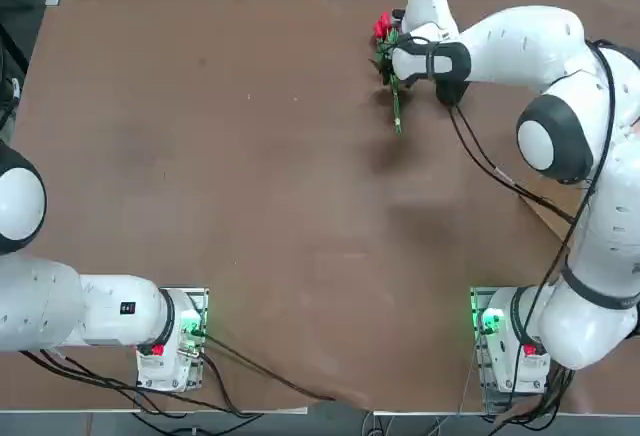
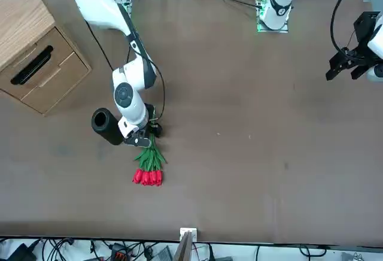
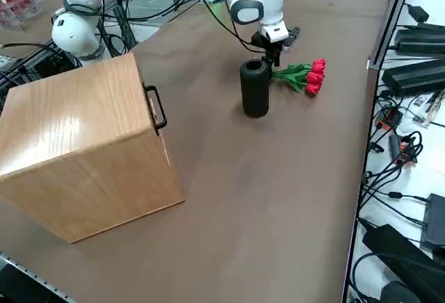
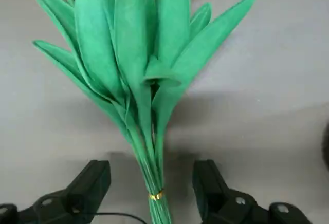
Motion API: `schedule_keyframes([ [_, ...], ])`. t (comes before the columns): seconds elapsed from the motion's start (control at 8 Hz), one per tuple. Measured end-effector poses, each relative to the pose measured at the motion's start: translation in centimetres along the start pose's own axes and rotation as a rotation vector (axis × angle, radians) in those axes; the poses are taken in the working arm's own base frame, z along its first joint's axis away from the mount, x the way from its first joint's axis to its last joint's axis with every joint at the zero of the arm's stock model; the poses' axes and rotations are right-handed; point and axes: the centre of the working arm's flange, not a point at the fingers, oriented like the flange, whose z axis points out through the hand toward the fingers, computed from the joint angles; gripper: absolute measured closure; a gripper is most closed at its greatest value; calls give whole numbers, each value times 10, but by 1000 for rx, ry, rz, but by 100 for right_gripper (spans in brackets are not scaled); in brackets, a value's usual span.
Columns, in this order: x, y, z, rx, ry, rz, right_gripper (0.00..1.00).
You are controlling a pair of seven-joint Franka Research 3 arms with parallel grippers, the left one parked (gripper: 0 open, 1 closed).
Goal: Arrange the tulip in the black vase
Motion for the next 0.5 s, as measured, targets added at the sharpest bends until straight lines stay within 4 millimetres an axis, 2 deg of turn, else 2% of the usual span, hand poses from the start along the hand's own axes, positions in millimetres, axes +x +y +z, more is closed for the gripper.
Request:
schedule_keyframes([
  [0.5,-2,-1,12,-1,4,2,8],
])
